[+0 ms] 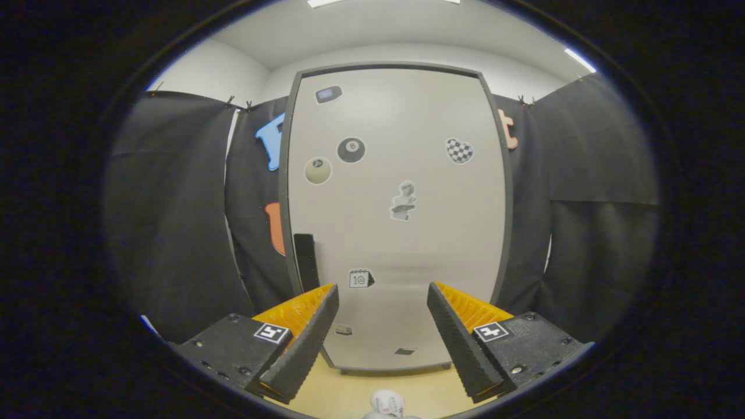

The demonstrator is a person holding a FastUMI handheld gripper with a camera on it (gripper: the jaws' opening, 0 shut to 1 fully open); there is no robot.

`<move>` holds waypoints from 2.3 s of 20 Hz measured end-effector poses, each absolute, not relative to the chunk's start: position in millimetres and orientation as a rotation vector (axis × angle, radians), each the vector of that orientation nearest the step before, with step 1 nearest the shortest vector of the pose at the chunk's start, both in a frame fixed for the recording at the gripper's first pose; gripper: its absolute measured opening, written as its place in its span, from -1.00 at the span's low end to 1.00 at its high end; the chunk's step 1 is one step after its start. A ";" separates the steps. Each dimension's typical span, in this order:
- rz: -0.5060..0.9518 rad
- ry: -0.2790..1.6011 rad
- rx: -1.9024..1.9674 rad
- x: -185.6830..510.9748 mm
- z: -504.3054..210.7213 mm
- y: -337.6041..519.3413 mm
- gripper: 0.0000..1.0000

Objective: Open the shoe cabinet door, grab the shoes and put them into the shoe cabinet, then close the shoe cabinet door.

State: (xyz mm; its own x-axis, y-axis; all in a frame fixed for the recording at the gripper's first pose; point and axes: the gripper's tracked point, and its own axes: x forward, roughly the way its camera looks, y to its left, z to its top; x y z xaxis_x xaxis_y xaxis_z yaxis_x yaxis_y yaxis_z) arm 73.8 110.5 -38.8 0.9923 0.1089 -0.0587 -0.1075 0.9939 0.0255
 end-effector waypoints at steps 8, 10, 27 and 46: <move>0.175 0.085 0.007 133.4 -60.6 192.2 1.00; 0.165 0.090 0.010 150.5 -63.3 201.7 1.00; 0.113 0.157 0.055 185.5 -79.0 207.9 -0.22; 0.341 0.174 0.061 33.9 -82.0 139.4 -0.49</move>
State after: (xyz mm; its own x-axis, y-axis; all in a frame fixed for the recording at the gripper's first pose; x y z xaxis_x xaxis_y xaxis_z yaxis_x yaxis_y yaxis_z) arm 33.9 139.4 -82.0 0.9277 0.3375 -0.1595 -0.3270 0.9408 0.0888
